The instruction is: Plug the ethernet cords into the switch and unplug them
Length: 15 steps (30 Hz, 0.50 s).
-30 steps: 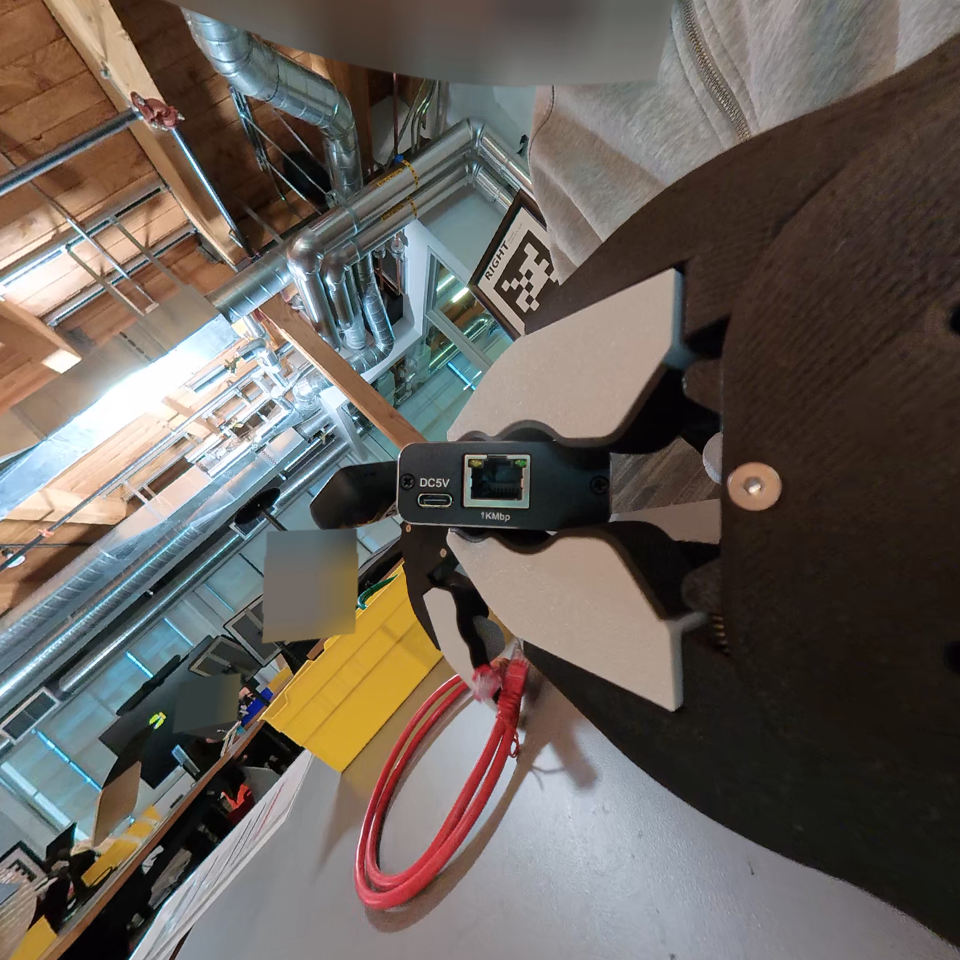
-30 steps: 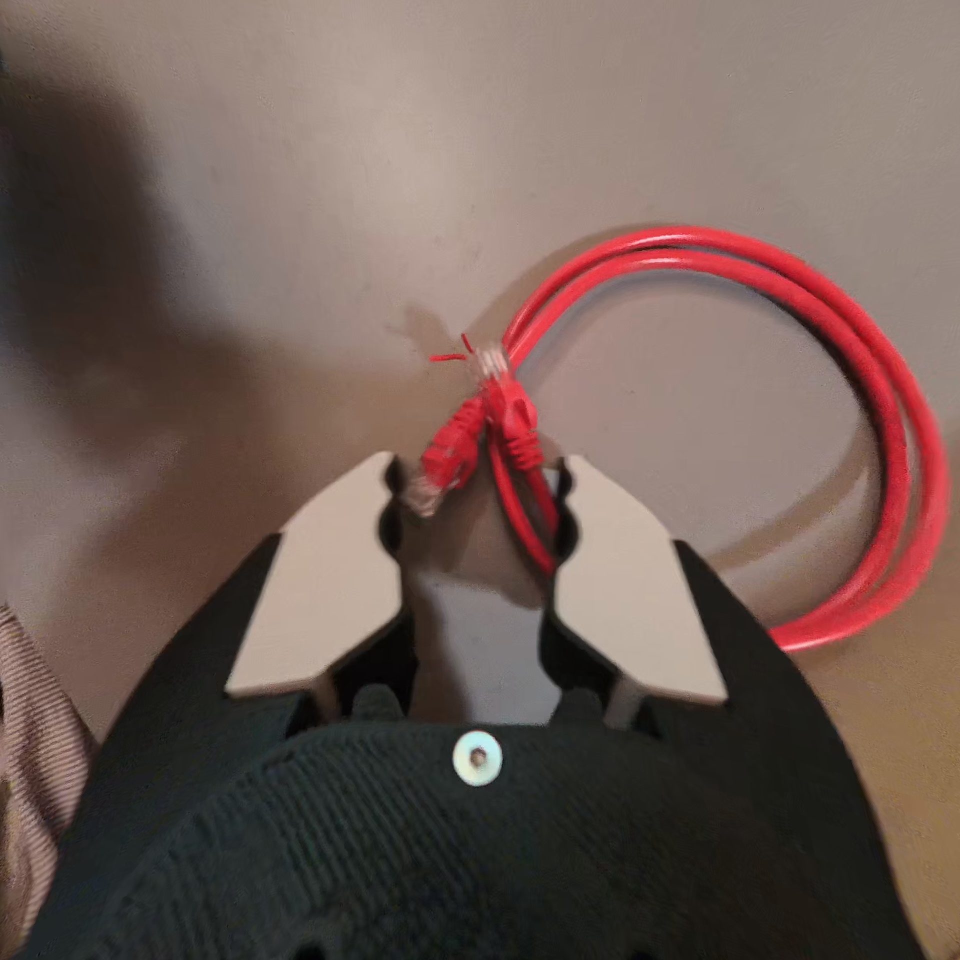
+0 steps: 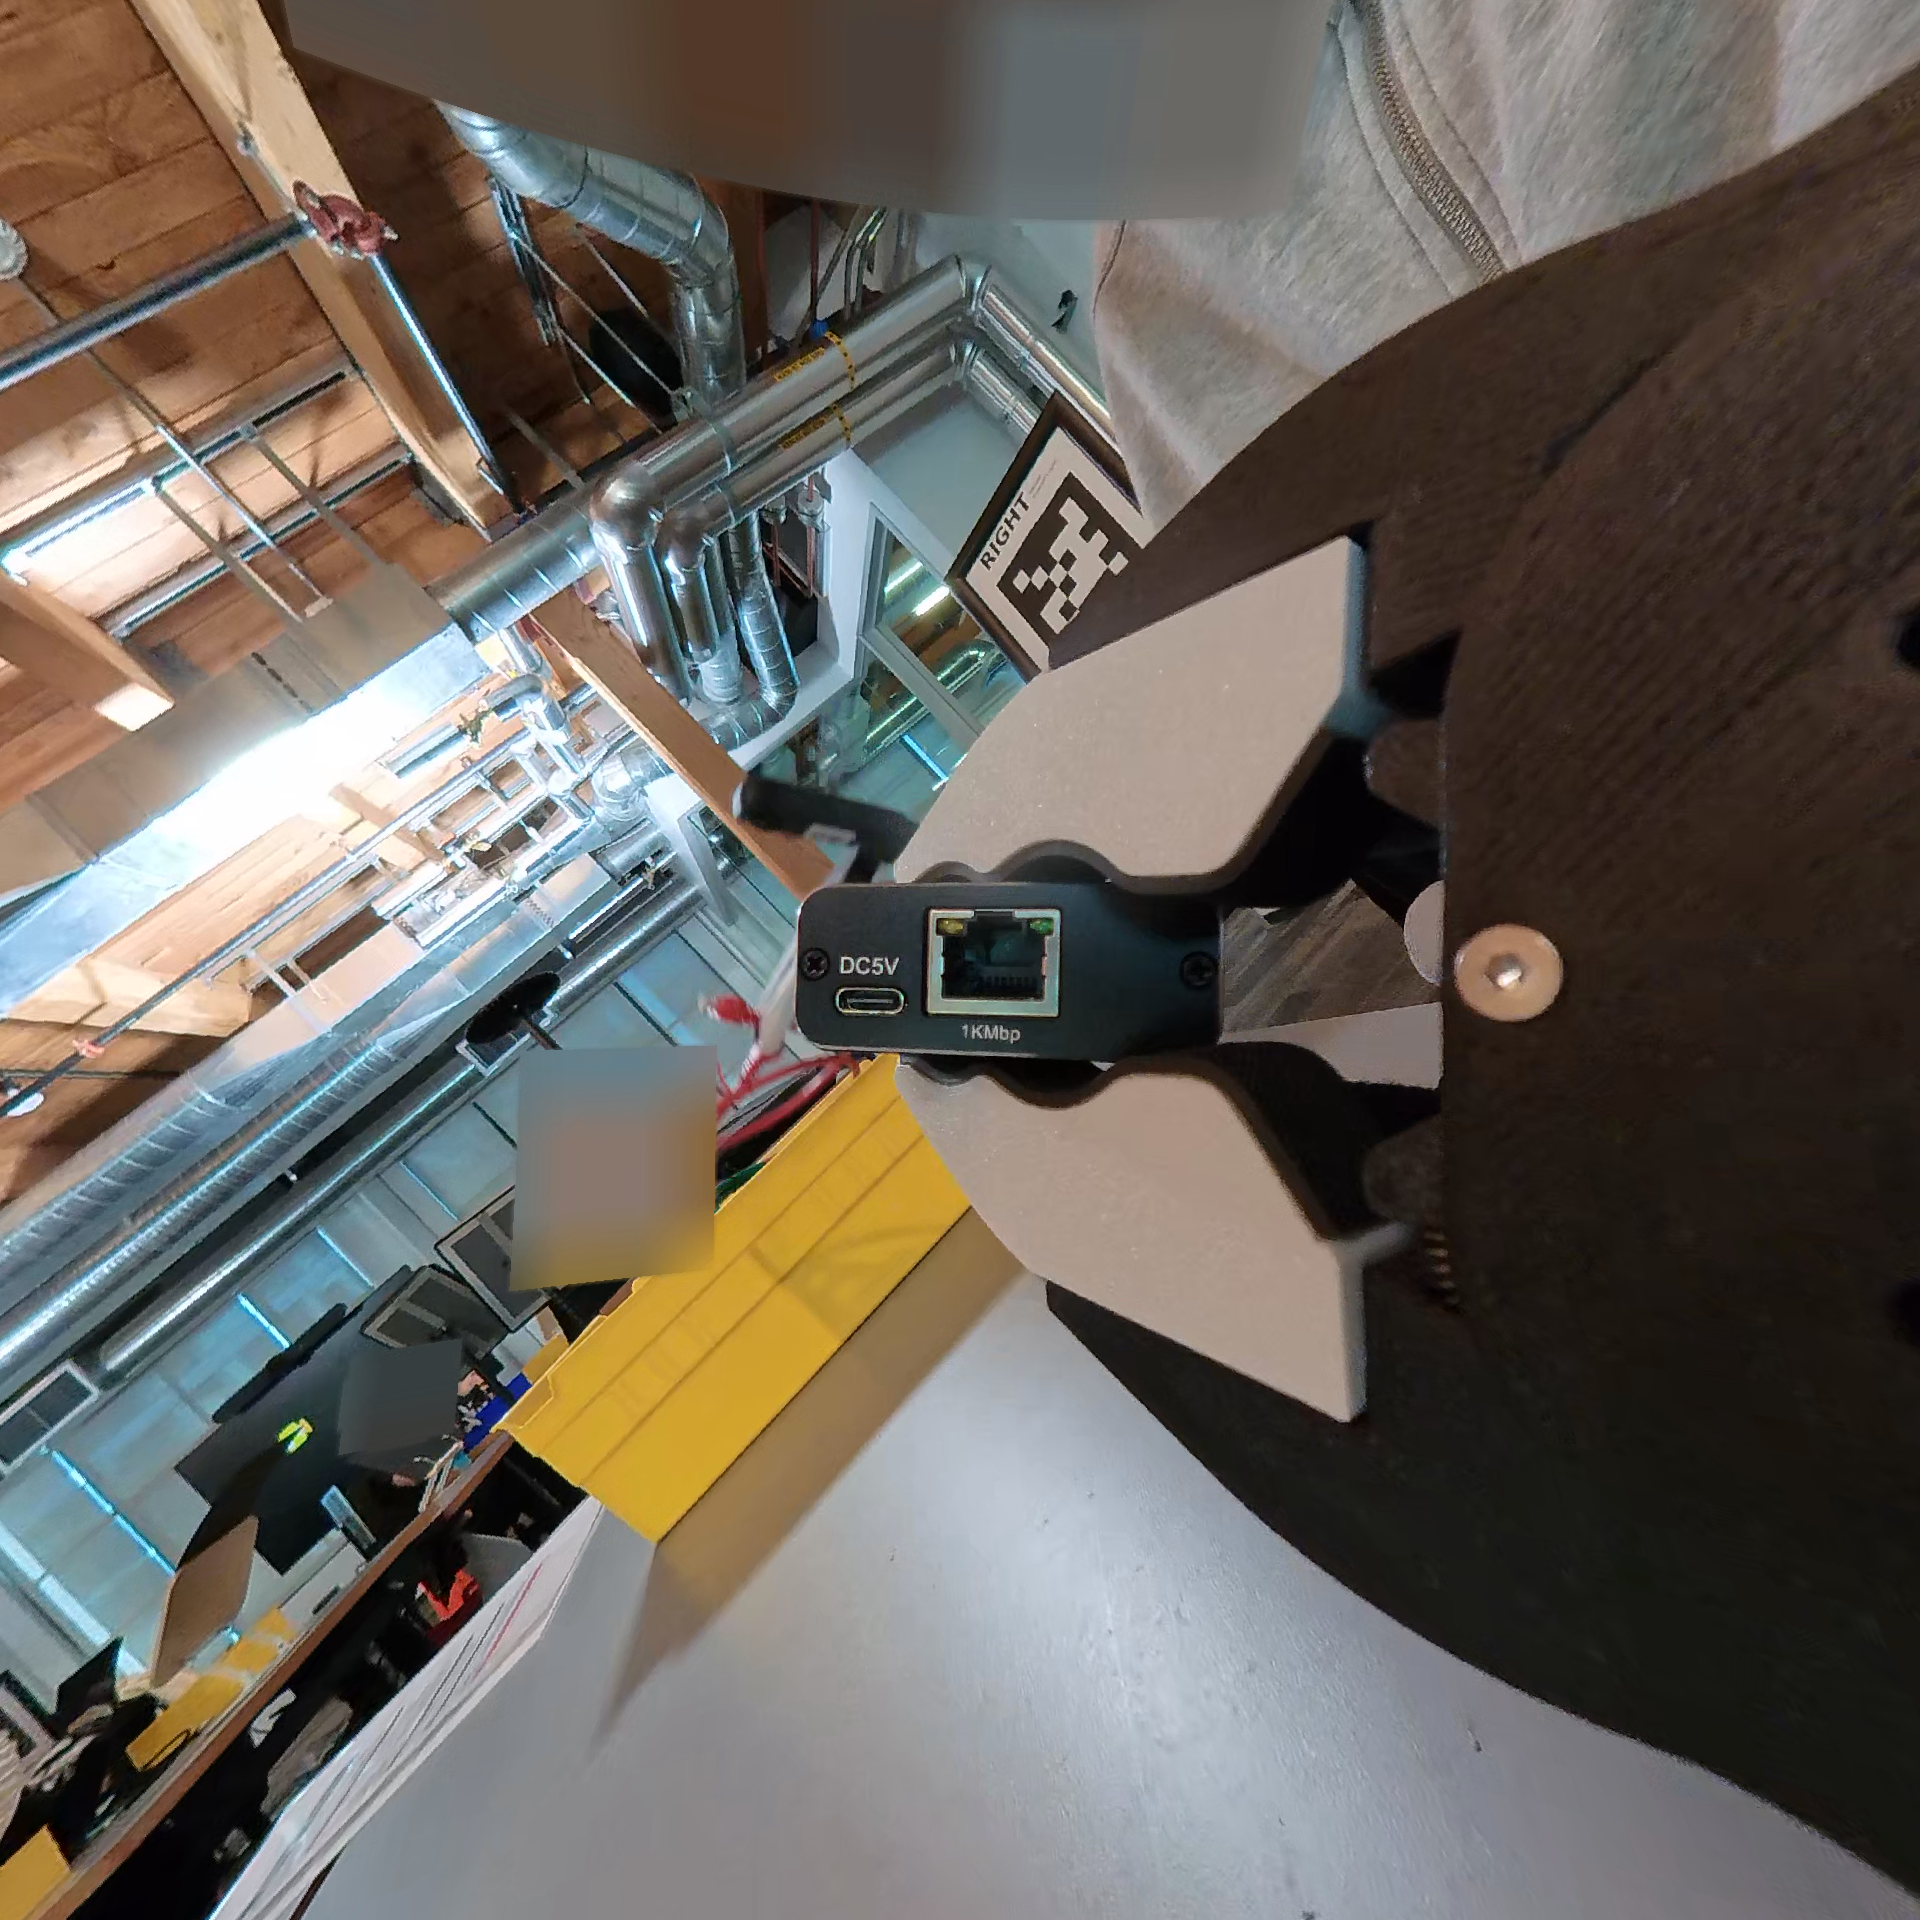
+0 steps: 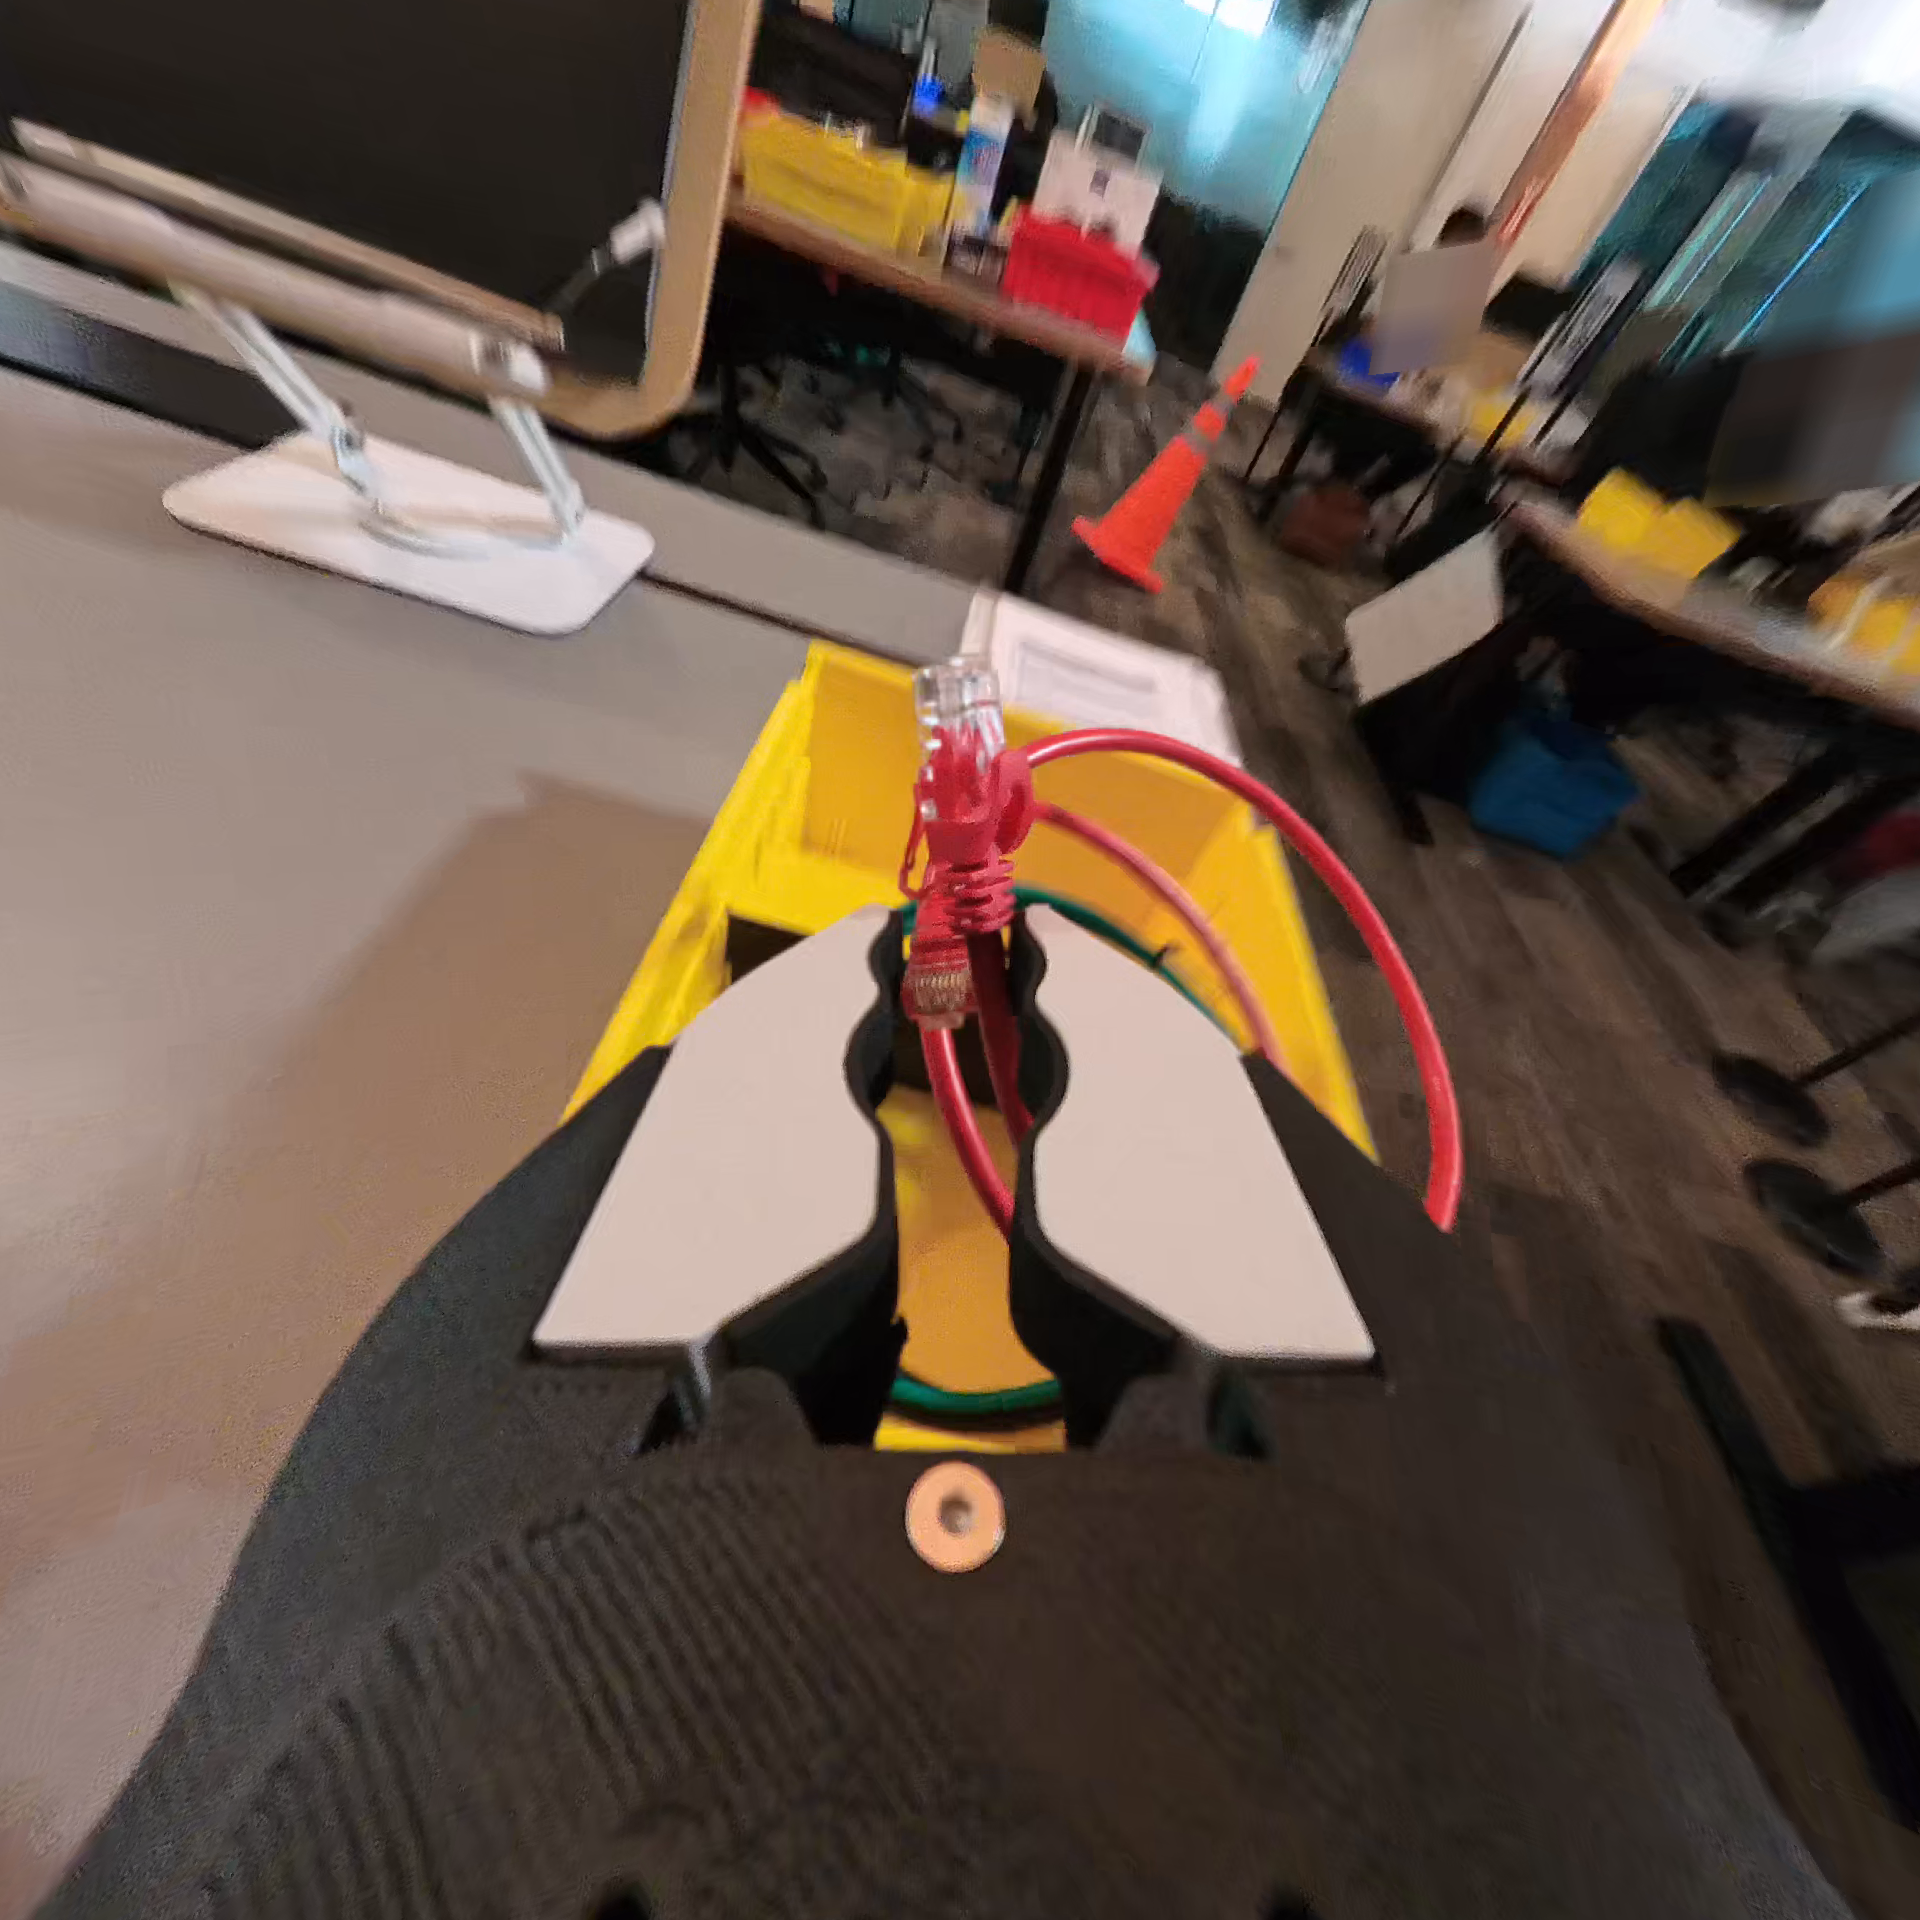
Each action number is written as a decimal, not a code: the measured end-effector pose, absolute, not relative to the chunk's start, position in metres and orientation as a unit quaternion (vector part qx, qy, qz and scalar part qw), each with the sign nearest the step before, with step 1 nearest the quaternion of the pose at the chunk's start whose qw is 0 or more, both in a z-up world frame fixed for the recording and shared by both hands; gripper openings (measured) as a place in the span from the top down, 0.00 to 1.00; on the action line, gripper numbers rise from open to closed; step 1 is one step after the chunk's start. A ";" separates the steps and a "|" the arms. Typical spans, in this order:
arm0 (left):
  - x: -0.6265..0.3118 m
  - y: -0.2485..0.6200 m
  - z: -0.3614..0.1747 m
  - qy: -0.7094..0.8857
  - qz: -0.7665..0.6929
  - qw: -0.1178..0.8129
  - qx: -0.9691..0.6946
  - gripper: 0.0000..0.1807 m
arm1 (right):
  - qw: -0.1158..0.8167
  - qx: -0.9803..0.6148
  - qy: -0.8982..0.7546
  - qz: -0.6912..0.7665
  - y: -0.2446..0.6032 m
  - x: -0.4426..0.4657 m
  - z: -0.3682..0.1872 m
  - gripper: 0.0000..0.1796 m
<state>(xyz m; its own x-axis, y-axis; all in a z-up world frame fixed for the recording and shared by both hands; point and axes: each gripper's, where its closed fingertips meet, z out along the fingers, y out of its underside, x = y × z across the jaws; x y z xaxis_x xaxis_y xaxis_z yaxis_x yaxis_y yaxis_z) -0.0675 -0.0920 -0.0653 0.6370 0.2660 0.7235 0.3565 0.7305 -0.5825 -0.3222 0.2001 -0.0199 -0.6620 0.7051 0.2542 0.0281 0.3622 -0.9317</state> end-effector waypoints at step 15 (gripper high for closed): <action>-0.068 -0.095 -0.068 -0.427 -0.043 0.832 -0.352 0.86 | 0.188 -0.279 -0.716 0.611 0.190 -0.318 -0.007 0.71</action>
